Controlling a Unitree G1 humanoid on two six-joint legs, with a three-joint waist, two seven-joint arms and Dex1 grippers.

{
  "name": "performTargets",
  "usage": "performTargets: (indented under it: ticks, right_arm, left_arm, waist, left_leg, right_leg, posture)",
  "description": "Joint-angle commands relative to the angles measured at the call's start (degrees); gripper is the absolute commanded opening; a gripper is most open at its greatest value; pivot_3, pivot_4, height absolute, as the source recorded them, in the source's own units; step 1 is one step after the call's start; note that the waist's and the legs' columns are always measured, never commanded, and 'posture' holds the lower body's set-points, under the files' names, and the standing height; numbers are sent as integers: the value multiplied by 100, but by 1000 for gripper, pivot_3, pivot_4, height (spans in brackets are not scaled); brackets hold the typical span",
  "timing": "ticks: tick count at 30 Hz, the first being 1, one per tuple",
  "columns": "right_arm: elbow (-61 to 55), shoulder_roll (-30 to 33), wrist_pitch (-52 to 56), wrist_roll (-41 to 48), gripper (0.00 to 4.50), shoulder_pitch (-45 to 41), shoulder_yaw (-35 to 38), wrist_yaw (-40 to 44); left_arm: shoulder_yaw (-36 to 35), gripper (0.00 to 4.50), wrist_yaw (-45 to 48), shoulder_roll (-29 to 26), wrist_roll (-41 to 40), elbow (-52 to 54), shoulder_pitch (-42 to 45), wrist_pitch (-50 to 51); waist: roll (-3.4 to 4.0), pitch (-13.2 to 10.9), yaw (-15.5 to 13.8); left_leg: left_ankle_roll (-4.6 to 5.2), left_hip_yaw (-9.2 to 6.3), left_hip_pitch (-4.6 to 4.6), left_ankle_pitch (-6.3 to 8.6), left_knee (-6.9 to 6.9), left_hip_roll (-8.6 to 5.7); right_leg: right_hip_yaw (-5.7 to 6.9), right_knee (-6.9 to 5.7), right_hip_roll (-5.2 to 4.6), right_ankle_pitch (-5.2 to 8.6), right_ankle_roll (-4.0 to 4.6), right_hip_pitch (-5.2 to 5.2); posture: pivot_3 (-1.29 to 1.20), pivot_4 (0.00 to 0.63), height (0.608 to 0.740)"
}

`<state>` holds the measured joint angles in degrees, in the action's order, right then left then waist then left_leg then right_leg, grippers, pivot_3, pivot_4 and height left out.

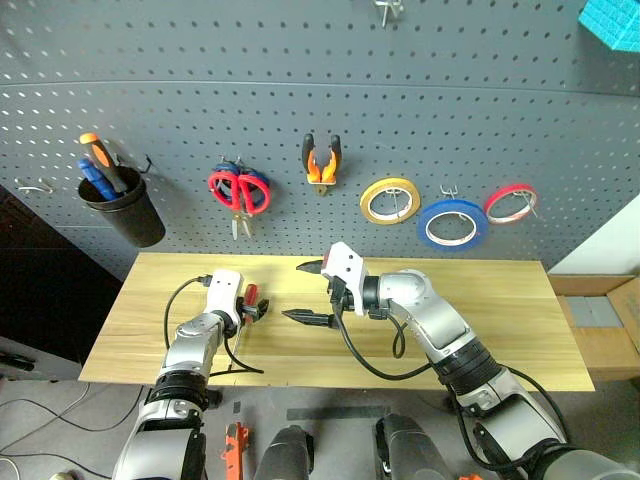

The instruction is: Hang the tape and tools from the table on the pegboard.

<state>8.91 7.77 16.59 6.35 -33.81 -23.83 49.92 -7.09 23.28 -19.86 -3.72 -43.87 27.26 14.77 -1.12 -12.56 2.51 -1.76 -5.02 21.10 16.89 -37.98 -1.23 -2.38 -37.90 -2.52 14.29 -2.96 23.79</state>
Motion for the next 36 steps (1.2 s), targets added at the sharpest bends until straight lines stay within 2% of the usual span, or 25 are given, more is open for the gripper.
performTargets:
  ticks: [1, 8, 16, 24, 28, 36]
  right_arm:
    - [-385, -35, 120, 105, 4500, 48, 39, 9]
    - [-350, -37, 117, 98, 4500, 56, 101, -9]
    - [-247, -109, 34, 112, 4500, 5, 144, -37]
    - [-171, -174, -57, 83, 4500, -10, 132, -46]
    - [-175, -192, -72, 90, 4500, -8, 137, -40]
    - [-214, -118, -72, 103, 4500, 48, 136, 24]
  left_arm:
    - [65, 4483, 99, -67, 7, -171, 49, 244]
    - [241, 4483, -107, -168, 143, 110, 84, 1046]
    - [197, 4483, -240, -208, 36, 1306, -226, 2133]
    - [139, 4483, -439, -169, -31, 1871, -451, 2578]
    - [107, 3627, -449, -211, -51, 1911, -481, 2594]
    - [66, 898, -434, -281, -71, 1730, -335, 2482]
  waist:
    - [1, -18, 42]
    - [3, -29, 77]
    - [2, -29, 76]
    - [2, -29, 40]
    - [2, -29, 19]
    - [1, -28, -63]
  left_leg:
    - [0, 1, 0, 0, 1, 0]
    - [0, 5, -18, 0, 1, -3]
    - [-1, 3, -18, 0, 3, 1]
    - [-2, 0, -17, 0, 6, 0]
    - [-3, 0, -16, -1, 8, -2]
    - [-5, -1, -9, -1, 9, -4]
  right_leg:
    - [0, -1, 0, 0, 0, 1]
    - [-1, -5, -13, 3, -4, -15]
    - [-1, -5, -13, 3, -4, -12]
    - [1, -3, -39, 3, -5, -10]
    - [2, -2, -43, 3, -5, -8]
    - [5, 4, -45, 3, -5, -4]
  posture:
    - [-30, 285, 740]
    - [-16, 266, 740]
    - [14, 243, 740]
    - [37, 229, 740]
    - [41, 225, 740]
    - [44, 219, 740]
